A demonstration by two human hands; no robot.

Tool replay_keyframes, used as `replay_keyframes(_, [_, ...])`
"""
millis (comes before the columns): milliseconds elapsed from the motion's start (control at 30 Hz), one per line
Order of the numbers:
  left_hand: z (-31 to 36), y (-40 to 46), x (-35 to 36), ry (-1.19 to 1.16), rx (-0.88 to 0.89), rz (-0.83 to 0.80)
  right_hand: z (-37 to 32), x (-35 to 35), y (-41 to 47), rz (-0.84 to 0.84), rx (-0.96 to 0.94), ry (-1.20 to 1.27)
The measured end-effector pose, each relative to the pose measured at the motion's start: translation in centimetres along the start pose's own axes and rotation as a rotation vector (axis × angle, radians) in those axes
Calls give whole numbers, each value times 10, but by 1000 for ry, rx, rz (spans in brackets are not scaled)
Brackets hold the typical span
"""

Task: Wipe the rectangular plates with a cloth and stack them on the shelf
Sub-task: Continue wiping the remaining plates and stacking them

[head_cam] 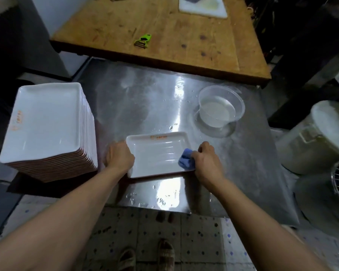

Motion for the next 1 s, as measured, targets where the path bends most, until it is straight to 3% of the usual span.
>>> replay_keyframes(100, [11, -22, -9, 83, -23, 78, 11, -26, -6, 162, 7, 115])
replay_keyframes(200, [44, -45, -4, 103, 259, 122, 31, -38, -4, 211, 93, 353])
replay_keyframes(300, [70, -64, 15, 144, 453, 3, 39, -45, -10, 214, 189, 549])
replay_keyframes(367, [79, -73, 29, 262, 494, -67, 39, -47, -15, 203, 230, 573])
replay_keyframes(533, [88, -81, 40, 489, 554, -49, 48, -41, -24, 181, 304, 580])
replay_keyframes(767, [90, -90, 30, 502, 637, 6, 53, -56, -32, 236, 315, 645])
replay_keyframes(1000, [106, -98, -28, 241, 678, 230, 48, -77, -32, 290, 313, 754])
Point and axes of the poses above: each hand's wrist, its own y-axis towards the middle knuckle, its own x-axis out of the palm, z = x × y, the point moved 9 cm from there along y, towards the middle knuckle, and after that the axes turned 6 degrees about -z, right-handed, at the moved point
